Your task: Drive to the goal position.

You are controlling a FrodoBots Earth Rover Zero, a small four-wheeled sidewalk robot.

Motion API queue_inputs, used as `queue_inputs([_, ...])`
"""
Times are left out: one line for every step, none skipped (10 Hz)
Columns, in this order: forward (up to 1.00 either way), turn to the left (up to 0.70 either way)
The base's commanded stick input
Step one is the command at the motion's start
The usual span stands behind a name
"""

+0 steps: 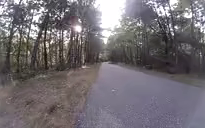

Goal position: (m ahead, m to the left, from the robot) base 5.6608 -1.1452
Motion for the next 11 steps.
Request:
queue_inputs([0.05, 0.0])
queue_inputs([0.05, 0.0])
queue_inputs([0.05, 0.0])
queue_inputs([0.05, 0.0])
queue_inputs([0.04, 0.0])
queue_inputs([0.05, 0.0])
queue_inputs([0.05, 0.0])
queue_inputs([0.05, 0.0])
queue_inputs([0.05, 0.0])
queue_inputs([0.05, 0.0])
queue_inputs([0.05, 0.0])
